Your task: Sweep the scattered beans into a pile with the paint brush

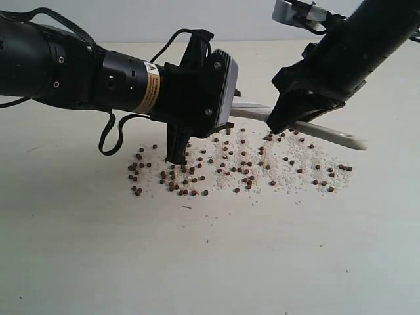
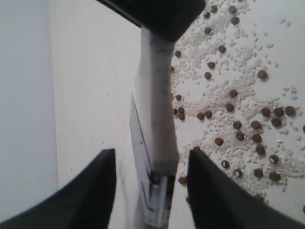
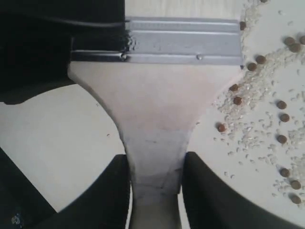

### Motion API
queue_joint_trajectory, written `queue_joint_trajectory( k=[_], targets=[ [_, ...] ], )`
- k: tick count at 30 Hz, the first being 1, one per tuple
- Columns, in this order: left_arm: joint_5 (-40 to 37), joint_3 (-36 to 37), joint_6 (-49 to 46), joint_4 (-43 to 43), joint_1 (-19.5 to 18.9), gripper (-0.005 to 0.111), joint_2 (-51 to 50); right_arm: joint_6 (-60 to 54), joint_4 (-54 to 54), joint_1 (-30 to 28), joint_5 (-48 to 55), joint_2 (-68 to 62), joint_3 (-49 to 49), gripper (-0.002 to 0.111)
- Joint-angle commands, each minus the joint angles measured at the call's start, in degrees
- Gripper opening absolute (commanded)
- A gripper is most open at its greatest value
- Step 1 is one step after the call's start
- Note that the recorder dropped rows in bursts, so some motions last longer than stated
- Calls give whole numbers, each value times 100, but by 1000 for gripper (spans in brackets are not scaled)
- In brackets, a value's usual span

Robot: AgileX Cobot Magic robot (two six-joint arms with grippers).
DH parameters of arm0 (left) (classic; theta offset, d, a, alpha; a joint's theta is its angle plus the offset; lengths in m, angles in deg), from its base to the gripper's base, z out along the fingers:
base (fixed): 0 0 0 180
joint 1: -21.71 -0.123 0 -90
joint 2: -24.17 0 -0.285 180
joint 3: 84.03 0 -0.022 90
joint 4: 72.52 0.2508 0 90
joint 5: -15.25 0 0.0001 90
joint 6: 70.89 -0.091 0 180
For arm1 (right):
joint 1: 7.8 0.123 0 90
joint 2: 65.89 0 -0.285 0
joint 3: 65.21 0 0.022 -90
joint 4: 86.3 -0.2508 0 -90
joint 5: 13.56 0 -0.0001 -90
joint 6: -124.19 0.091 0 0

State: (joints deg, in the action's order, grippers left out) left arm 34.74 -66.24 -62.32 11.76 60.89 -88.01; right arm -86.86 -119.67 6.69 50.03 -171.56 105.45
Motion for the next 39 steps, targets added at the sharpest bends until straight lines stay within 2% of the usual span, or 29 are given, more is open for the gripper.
queue_joint_trajectory(
  k=[1, 6, 10, 13, 20, 22, 32, 39],
  targets=[
    [64, -47, 22, -89, 17, 21, -26, -75, -28, 14, -22, -1, 49, 0],
    [64, -47, 35, -89, 17, 5, -26, -40, -148, 14, -85, -1, 49, 0],
    [54, -47, 35, -89, 17, 2, -26, -29, -214, 14, -99, -1, 49, 1],
    [18, -47, 35, -89, 17, 2, -26, -29, -214, 14, -99, -1, 49, 11],
    [-19, -47, 35, -89, 17, 0, -26, -43, -200, 14, -142, -1, 49, 43],
    [-33, -47, 35, -89, 17, 0, -26, -68, -200, 14, -228, -1, 49, 47],
    [-168, -47, 311, -89, 17, 0, -26, -77, -151, 3, -764, 371, 522, 49],
    [-202, -47, 1638, -89, -17, 0, 43, 640, 886, -430, -1719, 1662, 410, 45]
  ],
)
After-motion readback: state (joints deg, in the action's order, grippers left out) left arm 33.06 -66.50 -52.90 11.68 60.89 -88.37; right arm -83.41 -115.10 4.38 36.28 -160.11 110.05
